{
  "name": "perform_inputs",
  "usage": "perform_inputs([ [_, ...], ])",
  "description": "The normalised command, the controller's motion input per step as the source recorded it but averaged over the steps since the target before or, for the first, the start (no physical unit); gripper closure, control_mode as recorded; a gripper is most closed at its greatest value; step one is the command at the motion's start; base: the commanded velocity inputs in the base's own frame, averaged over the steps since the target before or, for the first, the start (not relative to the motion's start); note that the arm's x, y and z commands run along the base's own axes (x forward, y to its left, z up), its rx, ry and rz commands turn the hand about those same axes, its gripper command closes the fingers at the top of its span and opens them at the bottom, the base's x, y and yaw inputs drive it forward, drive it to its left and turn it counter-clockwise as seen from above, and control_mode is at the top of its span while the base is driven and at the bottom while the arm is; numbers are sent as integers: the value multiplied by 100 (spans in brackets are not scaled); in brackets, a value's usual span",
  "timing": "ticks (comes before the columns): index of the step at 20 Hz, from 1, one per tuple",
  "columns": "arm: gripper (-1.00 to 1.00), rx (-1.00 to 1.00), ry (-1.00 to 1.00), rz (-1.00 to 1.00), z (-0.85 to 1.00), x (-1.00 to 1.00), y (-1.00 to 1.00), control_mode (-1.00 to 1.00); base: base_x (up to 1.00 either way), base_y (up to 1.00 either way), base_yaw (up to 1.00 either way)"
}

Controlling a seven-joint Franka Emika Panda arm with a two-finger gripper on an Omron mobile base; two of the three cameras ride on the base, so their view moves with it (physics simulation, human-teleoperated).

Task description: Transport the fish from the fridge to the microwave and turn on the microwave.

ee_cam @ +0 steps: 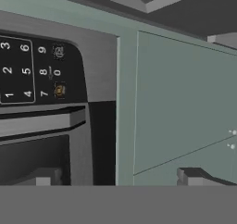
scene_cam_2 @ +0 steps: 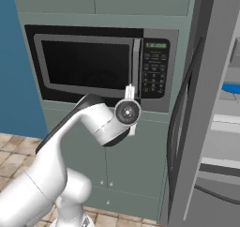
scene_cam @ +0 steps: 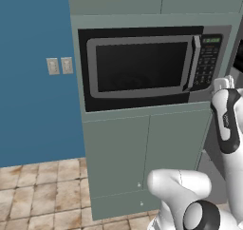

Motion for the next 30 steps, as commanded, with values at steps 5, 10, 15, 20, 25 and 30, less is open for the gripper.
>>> perform_inputs([
  [5,-100,0,0,0,0,3,-7,-100,0,0,0],
  [10,-100,0,0,0,0,2,-13,-100,0,0,0],
  [15,-100,0,0,0,0,8,-14,-100,0,0,0],
  [20,-100,0,0,0,0,17,-9,-100,0,0,0],
  [25,-100,0,-7,0,3,17,-7,-100,0,0,0],
  [30,-100,0,-7,0,0,11,-12,-100,0,0,0],
])
